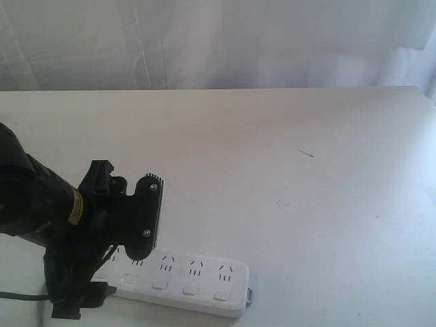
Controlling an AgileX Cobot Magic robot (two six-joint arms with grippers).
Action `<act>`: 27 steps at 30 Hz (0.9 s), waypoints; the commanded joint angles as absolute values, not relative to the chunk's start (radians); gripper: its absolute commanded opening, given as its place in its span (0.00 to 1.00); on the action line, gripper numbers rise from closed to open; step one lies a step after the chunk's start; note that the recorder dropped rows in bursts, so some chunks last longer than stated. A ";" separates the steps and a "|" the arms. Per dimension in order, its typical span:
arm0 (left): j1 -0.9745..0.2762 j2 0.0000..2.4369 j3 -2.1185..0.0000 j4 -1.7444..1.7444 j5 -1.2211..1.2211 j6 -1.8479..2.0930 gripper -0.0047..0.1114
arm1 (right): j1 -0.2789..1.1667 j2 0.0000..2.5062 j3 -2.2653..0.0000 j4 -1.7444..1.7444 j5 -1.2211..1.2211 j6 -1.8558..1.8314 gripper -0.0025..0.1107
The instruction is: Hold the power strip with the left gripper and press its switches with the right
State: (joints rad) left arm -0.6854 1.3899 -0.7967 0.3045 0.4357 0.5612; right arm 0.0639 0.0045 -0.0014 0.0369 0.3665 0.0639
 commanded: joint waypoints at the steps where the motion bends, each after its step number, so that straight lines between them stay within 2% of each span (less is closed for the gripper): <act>1: -0.681 1.384 -0.798 0.291 0.464 0.552 0.95 | 0.061 0.000 0.000 0.032 0.354 0.065 0.02; 18: -0.681 1.396 -0.801 0.324 0.505 0.531 0.94 | 0.061 0.000 0.000 0.032 0.354 0.065 0.02; 27: -0.681 1.539 -0.874 0.327 0.607 0.587 0.94 | 0.061 0.000 0.000 0.032 0.354 0.065 0.02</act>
